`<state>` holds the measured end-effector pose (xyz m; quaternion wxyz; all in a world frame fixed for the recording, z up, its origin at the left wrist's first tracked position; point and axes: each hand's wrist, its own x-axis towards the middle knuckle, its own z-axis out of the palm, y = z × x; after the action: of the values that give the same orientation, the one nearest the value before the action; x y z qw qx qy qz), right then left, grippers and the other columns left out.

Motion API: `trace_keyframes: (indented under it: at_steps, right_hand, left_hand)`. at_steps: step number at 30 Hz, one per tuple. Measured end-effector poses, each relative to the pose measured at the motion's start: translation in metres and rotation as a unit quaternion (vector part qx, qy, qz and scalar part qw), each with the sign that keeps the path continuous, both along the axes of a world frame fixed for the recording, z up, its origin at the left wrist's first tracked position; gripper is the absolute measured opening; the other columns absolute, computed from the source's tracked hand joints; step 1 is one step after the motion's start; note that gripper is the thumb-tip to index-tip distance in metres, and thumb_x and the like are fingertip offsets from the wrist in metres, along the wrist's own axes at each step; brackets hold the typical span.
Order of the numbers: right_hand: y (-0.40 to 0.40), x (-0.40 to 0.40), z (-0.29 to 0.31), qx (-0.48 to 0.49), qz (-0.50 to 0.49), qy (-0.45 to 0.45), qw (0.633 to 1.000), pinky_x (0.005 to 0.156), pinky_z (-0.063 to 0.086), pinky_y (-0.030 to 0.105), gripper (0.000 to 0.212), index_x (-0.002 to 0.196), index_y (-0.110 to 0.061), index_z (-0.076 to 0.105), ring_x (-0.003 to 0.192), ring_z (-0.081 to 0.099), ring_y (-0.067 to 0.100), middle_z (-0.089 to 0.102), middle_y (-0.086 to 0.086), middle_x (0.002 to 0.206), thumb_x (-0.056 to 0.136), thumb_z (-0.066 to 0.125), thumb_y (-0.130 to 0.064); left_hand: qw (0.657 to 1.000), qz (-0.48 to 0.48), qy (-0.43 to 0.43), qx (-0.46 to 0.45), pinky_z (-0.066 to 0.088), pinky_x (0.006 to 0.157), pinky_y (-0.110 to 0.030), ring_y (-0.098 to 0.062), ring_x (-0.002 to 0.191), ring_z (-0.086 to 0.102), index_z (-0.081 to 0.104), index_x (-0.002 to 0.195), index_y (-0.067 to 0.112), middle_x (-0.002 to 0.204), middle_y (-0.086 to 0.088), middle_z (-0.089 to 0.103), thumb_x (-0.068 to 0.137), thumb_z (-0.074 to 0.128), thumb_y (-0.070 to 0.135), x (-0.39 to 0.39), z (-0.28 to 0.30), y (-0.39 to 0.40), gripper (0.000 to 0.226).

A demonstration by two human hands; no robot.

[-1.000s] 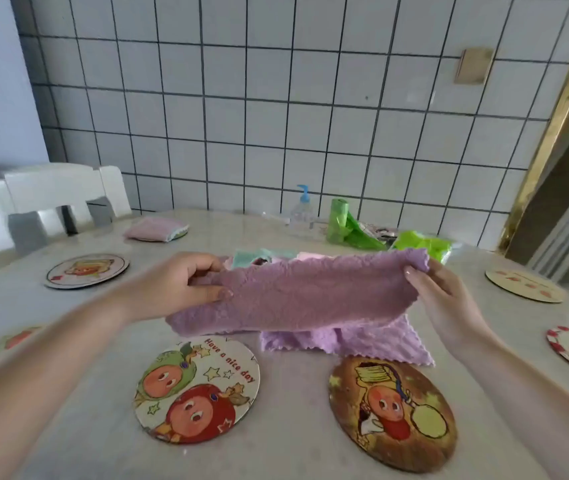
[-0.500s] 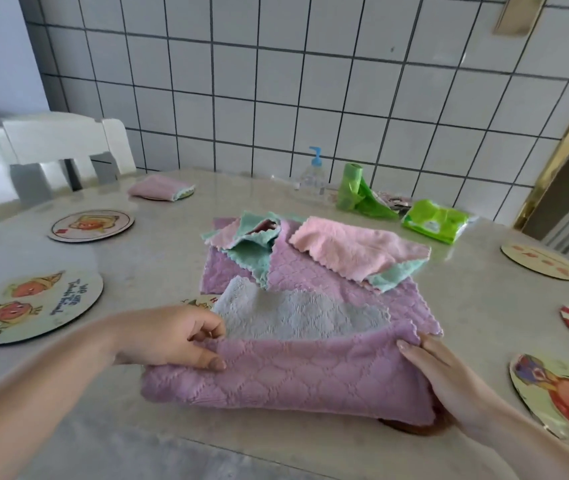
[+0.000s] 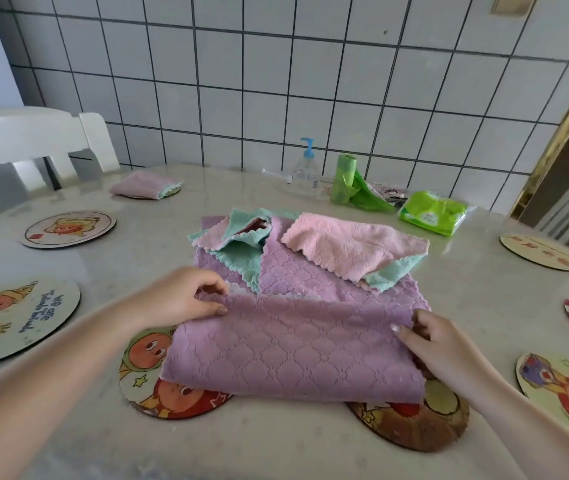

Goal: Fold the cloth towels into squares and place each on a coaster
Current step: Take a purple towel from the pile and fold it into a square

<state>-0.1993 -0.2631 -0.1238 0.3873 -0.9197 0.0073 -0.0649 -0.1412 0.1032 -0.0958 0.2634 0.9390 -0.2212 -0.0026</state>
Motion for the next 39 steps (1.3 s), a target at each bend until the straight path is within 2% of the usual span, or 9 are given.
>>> trace_keyframes:
  at_steps: [7, 10, 13, 18, 24, 29, 32, 35, 39]
  right_hand:
    - [-0.001, 0.014, 0.002, -0.046, -0.011, -0.004, 0.999, 0.050, 0.026, 0.029, 0.033, 0.063, -0.020, 0.040, 0.043, 0.037, 0.008, 0.042, -0.005, 0.046, 0.085, 0.064, -0.026]
    - [0.002, 0.017, 0.003, -0.092, -0.009, -0.023, 0.995, 0.053, 0.033, 0.026, 0.021, 0.072, -0.023, 0.048, 0.056, 0.048, 0.007, 0.052, -0.009, 0.062, 0.084, 0.065, -0.029]
    - [0.005, 0.020, 0.007, -0.118, -0.004, -0.013, 0.993, 0.065, 0.042, 0.027, 0.018, 0.096, -0.027, 0.054, 0.077, 0.057, 0.009, 0.056, -0.012, 0.088, 0.084, 0.065, -0.034]
    - [0.010, 0.025, 0.006, -0.109, 0.014, -0.040, 0.993, 0.062, 0.042, 0.020, 0.025, 0.081, -0.036, 0.052, 0.073, 0.057, 0.005, 0.061, -0.014, 0.083, 0.079, 0.070, -0.020]
    - [0.017, 0.020, 0.008, 0.005, 0.016, -0.084, 0.996, 0.064, 0.044, 0.034, 0.025, 0.071, -0.033, 0.056, 0.064, 0.057, 0.008, 0.062, -0.009, 0.071, 0.080, 0.064, -0.011]
    - [0.037, 0.012, 0.030, 0.145, 0.000, -0.146, 0.979, 0.059, 0.041, 0.016, 0.023, 0.074, -0.026, 0.060, 0.062, 0.053, -0.006, 0.062, -0.023, 0.071, 0.085, 0.061, -0.006]
    - [0.053, 0.004, 0.045, 0.268, 0.018, -0.141, 0.953, 0.051, 0.040, 0.007, 0.028, 0.074, -0.027, 0.063, 0.059, 0.053, -0.006, 0.063, -0.019, 0.068, 0.087, 0.057, -0.003]
    - [0.065, -0.004, 0.061, 0.375, 0.058, -0.089, 0.921, 0.048, 0.042, 0.012, 0.028, 0.073, -0.022, 0.062, 0.058, 0.055, 0.003, 0.063, -0.008, 0.066, 0.087, 0.054, 0.000]
    - [0.082, 0.003, 0.064, 0.306, 0.102, -0.027, 0.946, 0.054, 0.042, 0.019, 0.024, 0.074, -0.021, 0.065, 0.063, 0.055, 0.008, 0.062, -0.001, 0.069, 0.087, 0.057, -0.003]
  left_hand:
    - [0.999, -0.007, -0.028, 0.019, 0.039, 0.064, -0.005, 0.010, 0.075, 0.055, 0.059, 0.083, 0.032, 0.082, 0.022, 0.058, 0.080, 0.070, 0.026, 0.019, 0.004, -0.009, 0.013]
    - [0.999, -0.003, -0.027, 0.033, 0.041, 0.071, -0.009, 0.000, 0.084, 0.056, 0.058, 0.076, 0.033, 0.087, 0.013, 0.060, 0.079, 0.071, 0.030, 0.026, -0.002, -0.007, 0.013]
    - [0.998, -0.001, 0.003, 0.065, 0.046, 0.085, -0.027, -0.005, 0.097, 0.057, 0.057, 0.074, 0.033, 0.095, 0.013, 0.063, 0.078, 0.068, 0.043, 0.032, -0.008, -0.001, 0.015]
    - [0.999, 0.000, -0.005, 0.037, 0.035, 0.066, -0.010, 0.005, 0.079, 0.053, 0.062, 0.080, 0.028, 0.086, 0.017, 0.061, 0.078, 0.068, 0.040, 0.029, -0.006, 0.000, 0.014]
    - [0.996, 0.005, 0.023, -0.082, 0.043, 0.071, -0.009, 0.002, 0.077, 0.059, 0.065, 0.078, 0.024, 0.084, 0.008, 0.065, 0.079, 0.072, 0.015, 0.014, 0.004, 0.007, 0.012]
    - [0.966, 0.067, 0.062, -0.241, 0.049, 0.069, -0.021, -0.008, 0.081, 0.062, 0.070, 0.073, 0.029, 0.086, -0.001, 0.069, 0.077, 0.070, 0.007, -0.016, 0.022, 0.023, 0.022]
    - [0.949, 0.104, 0.060, -0.292, 0.050, 0.065, -0.023, -0.005, 0.075, 0.060, 0.071, 0.073, 0.031, 0.080, 0.005, 0.068, 0.068, 0.078, 0.017, -0.044, 0.042, 0.037, 0.017]
    - [0.915, 0.106, 0.104, -0.375, 0.052, 0.063, -0.021, -0.005, 0.070, 0.061, 0.072, 0.076, 0.021, 0.077, 0.002, 0.067, 0.040, 0.090, 0.039, -0.069, 0.057, 0.059, 0.044]
    - [0.903, 0.132, 0.170, -0.372, 0.053, 0.061, -0.018, -0.008, 0.069, 0.064, 0.072, 0.077, 0.015, 0.080, -0.005, 0.068, 0.051, 0.086, 0.037, -0.081, 0.061, 0.085, 0.037]
